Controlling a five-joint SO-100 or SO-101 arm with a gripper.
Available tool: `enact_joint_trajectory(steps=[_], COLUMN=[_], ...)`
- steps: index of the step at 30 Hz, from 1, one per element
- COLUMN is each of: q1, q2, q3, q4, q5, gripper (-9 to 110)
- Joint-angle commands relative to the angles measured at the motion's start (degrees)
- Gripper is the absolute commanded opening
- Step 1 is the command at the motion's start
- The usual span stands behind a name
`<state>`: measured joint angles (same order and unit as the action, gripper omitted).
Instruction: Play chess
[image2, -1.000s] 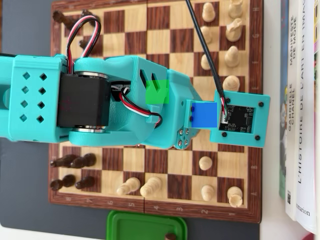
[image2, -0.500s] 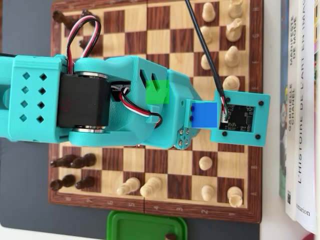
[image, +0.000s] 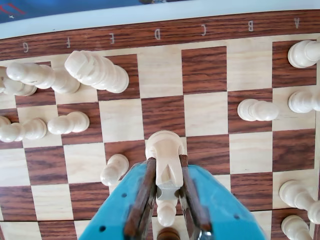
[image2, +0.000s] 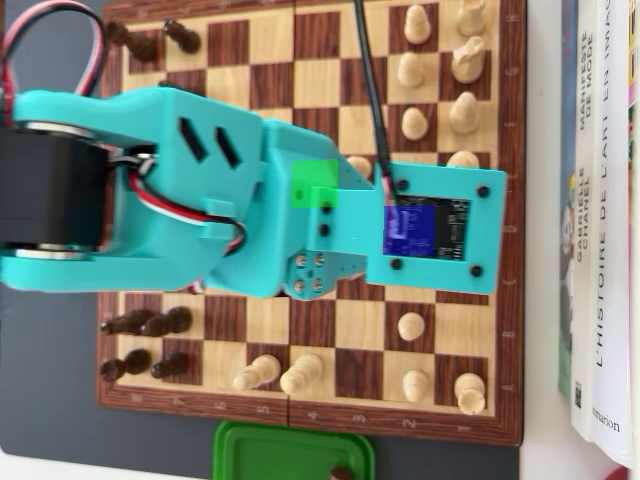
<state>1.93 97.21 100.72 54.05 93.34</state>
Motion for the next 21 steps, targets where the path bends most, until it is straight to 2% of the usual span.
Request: enact_joint_trajectory(steps=[1, 21], q1=[0.2, -4.6], q2=[6.2, 26.0], q3=[1.8, 20.0], q4=[-0.2, 0.1], q5=[0.4, 0.5], gripper=[2, 2])
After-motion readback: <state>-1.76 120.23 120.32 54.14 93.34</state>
